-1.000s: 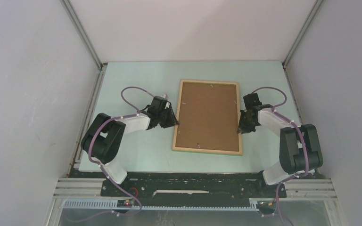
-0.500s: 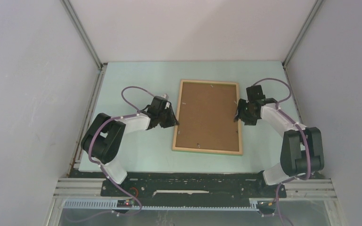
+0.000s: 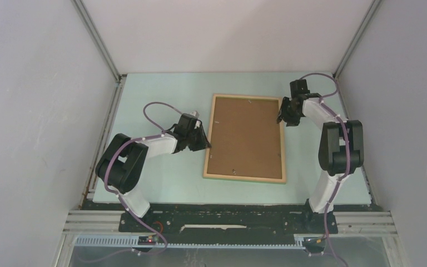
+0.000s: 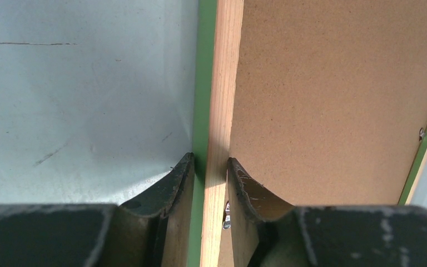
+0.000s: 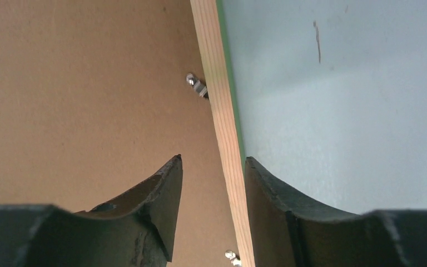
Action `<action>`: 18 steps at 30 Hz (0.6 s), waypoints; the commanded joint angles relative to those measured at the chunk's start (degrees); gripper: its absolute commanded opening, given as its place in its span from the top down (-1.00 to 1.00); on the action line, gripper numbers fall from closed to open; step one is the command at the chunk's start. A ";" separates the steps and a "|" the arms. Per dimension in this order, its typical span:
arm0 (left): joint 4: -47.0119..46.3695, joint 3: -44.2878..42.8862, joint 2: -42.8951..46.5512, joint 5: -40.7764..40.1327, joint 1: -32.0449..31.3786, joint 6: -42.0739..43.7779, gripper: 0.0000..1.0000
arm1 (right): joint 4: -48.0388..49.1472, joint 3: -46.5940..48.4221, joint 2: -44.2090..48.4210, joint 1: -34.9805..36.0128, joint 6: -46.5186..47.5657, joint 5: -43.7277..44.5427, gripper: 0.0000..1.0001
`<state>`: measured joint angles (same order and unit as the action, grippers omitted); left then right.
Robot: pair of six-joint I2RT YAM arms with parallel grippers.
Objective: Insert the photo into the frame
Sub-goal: Install the photo frame at the center of the board.
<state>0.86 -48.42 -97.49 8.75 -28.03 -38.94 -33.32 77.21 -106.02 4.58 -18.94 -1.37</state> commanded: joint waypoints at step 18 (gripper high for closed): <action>2.65 -0.35 -0.07 0.22 -0.09 2.11 0.43 | -4.11 12.00 -13.56 -1.24 2.53 2.68 0.10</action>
<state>0.86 -48.42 -97.49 8.99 -28.03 -38.85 -37.47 87.20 -118.04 4.19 -17.37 0.08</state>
